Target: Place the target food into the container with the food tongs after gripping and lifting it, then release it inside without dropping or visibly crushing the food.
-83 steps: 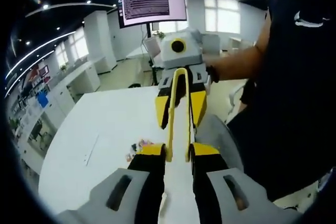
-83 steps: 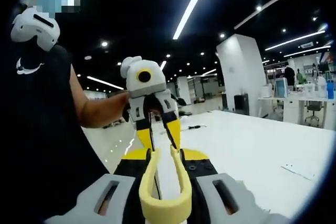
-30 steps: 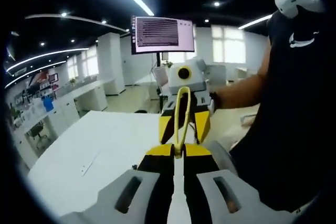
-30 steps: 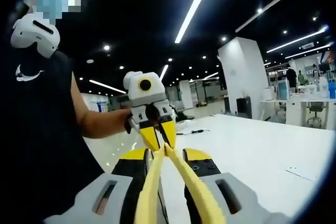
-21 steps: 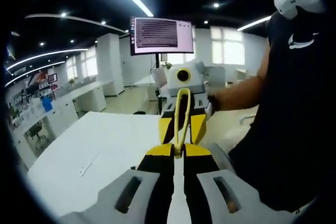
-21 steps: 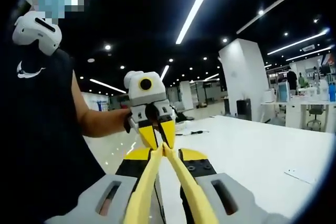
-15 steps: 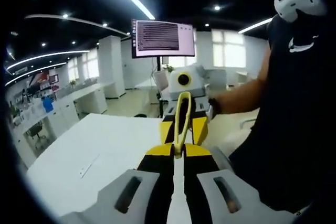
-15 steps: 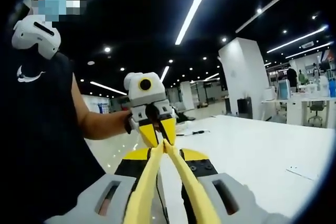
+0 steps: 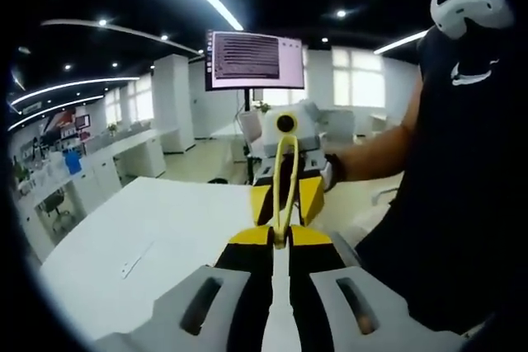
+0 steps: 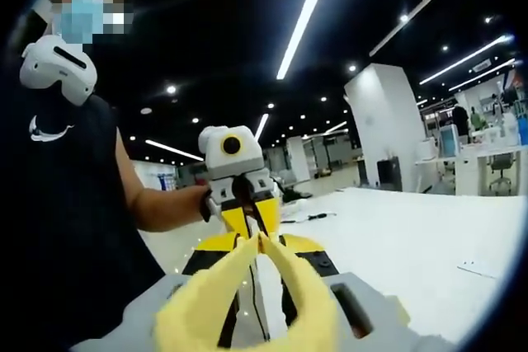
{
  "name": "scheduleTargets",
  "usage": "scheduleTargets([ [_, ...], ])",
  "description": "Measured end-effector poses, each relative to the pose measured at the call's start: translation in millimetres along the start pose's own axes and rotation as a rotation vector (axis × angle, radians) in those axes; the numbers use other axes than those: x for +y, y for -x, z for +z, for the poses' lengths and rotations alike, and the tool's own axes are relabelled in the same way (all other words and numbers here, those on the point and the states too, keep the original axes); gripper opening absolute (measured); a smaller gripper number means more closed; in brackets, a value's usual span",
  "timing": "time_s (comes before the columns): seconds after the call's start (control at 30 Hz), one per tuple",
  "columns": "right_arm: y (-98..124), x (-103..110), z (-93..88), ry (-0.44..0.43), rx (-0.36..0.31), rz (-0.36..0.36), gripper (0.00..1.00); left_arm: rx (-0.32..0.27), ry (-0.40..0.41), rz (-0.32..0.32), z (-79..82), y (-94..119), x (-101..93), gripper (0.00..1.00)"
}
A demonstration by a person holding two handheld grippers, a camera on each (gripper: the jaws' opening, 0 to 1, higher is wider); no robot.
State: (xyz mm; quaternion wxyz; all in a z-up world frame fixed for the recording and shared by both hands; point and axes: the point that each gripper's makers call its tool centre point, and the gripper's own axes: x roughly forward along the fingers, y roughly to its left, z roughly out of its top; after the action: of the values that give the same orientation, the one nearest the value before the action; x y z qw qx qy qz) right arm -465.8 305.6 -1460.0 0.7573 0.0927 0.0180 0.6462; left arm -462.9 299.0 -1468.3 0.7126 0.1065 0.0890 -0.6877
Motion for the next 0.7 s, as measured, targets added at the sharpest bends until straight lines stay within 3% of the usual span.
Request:
scheduleTargets([
  [0.33,-2,4,-10.2,-0.013,0.055,0.008,0.15,0.051,-0.015,-0.009,-0.7,2,-2.8,0.01],
  [0.5,-3,-1,-3.8,-0.004,0.005,-0.006,0.17,0.05,-0.005,0.002,-3.0,2,-0.5,0.01],
  [0.57,-2,-1,1.8,-0.019,-0.035,-0.009,0.17,0.018,0.005,0.012,-0.5,2,0.2,0.0],
  [0.7,-1,0,2.9,-0.021,-0.045,-0.003,0.18,0.01,0.005,0.014,0.8,1,-1.8,0.0],
])
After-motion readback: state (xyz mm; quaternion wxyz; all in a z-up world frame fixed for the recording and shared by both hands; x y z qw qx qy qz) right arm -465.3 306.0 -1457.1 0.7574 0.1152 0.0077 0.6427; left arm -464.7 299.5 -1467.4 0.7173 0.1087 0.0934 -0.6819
